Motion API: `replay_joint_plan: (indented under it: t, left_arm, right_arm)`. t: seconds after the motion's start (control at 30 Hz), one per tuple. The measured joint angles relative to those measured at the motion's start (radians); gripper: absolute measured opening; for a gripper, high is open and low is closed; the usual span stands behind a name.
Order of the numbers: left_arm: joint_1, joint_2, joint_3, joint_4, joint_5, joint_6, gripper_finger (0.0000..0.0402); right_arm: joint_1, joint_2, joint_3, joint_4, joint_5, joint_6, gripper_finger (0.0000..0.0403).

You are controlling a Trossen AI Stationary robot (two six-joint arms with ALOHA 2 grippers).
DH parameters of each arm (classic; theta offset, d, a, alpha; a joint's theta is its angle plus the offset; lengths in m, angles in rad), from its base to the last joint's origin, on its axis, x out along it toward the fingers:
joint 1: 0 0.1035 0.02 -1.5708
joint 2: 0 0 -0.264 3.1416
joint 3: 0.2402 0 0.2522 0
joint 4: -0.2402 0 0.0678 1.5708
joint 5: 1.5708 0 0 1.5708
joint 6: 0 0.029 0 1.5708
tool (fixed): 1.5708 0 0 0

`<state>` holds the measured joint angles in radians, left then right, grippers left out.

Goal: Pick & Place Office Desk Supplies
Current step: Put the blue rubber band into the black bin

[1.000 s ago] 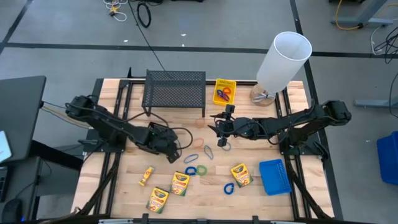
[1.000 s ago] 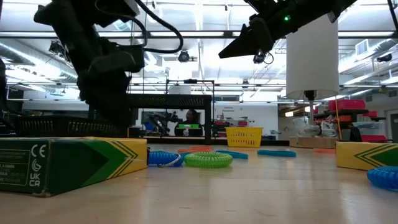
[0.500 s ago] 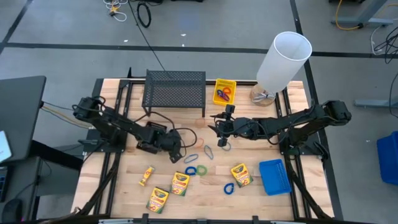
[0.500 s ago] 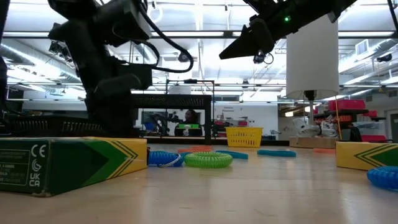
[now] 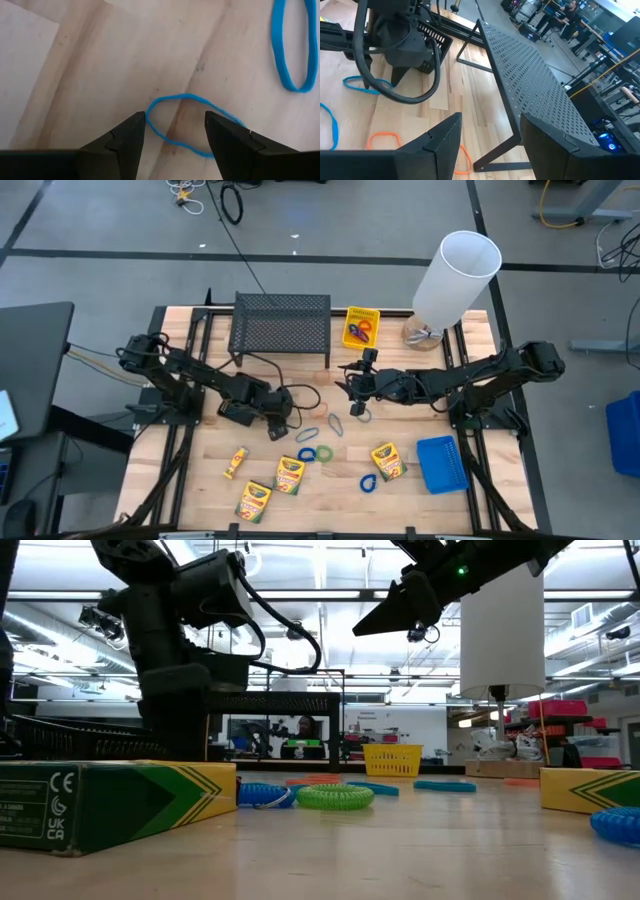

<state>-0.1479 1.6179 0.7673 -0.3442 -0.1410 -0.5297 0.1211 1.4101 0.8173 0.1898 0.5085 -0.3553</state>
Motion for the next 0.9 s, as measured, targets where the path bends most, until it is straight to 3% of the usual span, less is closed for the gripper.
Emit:
replay_joint_plan:
  t: [0.4, 0.57, 0.8, 0.9]
  left_arm:
    - [0.0, 0.0, 0.0, -0.005, 0.006, 0.095, 0.0195]
    - [0.0, 0.0, 0.0, -0.004, -0.009, 0.1, 0.0135]
    - [0.0, 0.0, 0.0, -0.003, -0.042, 0.095, 0.0017]
    - [-0.001, 0.0, 0.0, -0.003, -0.066, 0.088, 0.0006]
  right_arm:
    - [0.0, 0.0, 0.0, 0.0, 0.0, 0.0, 0.0212]
    - [0.0, 0.0, 0.0, 0.0, 0.0, 0.0, 0.0212]
    - [0.0, 0.0, 0.0, 0.0, 0.001, 0.0, 0.0212]
    - [0.0, 0.0, 0.0, 0.0, 0.001, 0.0, 0.0212]
